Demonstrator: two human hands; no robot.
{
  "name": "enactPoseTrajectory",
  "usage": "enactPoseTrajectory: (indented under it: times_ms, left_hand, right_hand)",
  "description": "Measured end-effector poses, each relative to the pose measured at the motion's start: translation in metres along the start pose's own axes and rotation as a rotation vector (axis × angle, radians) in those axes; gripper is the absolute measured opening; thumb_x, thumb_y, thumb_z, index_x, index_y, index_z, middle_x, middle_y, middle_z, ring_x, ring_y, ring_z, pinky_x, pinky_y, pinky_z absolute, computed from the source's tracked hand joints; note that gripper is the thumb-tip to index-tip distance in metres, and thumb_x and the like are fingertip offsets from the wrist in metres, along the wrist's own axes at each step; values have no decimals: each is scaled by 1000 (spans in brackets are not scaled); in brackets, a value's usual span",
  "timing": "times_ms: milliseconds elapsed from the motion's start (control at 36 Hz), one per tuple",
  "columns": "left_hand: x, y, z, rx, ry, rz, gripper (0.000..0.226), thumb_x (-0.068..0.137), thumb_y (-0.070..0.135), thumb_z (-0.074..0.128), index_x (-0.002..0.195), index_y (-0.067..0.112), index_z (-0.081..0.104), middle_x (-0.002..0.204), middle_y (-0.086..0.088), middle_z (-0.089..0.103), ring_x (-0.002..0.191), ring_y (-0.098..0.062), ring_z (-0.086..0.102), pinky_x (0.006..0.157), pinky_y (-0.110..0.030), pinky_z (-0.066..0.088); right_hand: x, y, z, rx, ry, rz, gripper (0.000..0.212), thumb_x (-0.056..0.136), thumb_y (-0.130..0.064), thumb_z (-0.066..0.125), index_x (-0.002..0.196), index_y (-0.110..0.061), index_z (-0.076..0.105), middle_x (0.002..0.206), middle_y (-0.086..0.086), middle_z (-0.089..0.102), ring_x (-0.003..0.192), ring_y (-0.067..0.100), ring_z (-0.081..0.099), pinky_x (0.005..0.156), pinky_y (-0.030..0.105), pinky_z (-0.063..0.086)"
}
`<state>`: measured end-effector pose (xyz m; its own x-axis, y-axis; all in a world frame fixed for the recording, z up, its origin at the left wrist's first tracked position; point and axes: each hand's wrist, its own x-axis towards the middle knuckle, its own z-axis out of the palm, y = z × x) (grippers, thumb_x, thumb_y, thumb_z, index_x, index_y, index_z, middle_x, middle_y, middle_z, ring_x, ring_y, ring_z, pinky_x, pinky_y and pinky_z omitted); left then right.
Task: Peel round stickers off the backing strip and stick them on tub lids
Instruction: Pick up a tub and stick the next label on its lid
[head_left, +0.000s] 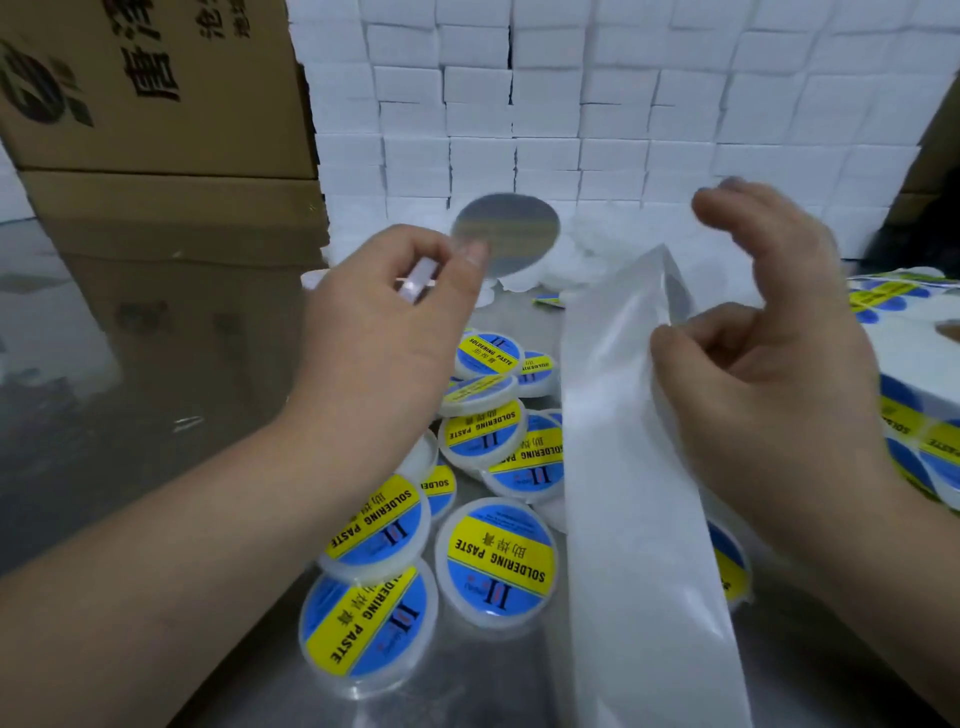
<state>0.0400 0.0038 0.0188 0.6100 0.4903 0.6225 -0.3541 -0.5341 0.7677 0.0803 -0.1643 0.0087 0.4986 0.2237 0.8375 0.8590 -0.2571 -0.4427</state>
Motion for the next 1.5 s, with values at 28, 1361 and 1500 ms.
enactPoseTrajectory:
  times_ms: [28, 1361, 1500]
  left_hand:
    - [-2, 1, 0, 13, -17, 19, 24, 85, 38, 58, 64, 28, 53, 48, 19, 48, 44, 4, 43, 42, -5, 30]
    - [-8, 6, -8, 335, -106, 453, 38, 68, 47, 63, 94, 19, 61, 95, 10, 50, 88, 4, 43, 72, -6, 31]
    - [-8, 9, -10, 400, -151, 485, 43, 68, 44, 63, 97, 12, 61, 98, 5, 49, 93, -7, 47, 76, -15, 34]
  right_hand:
    - [1, 0, 0, -15, -10, -35, 66, 72, 3, 50, 109, -51, 43, 128, -22, 38, 57, 8, 54, 62, 6, 39]
    - [5, -13, -3, 326, -143, 378, 15, 67, -42, 58, 59, -38, 70, 53, -15, 62, 53, -4, 56, 55, 4, 38]
    - [4, -13, -2, 276, -125, 380, 12, 71, -31, 60, 61, -32, 68, 55, 7, 54, 47, -1, 44, 46, 6, 35]
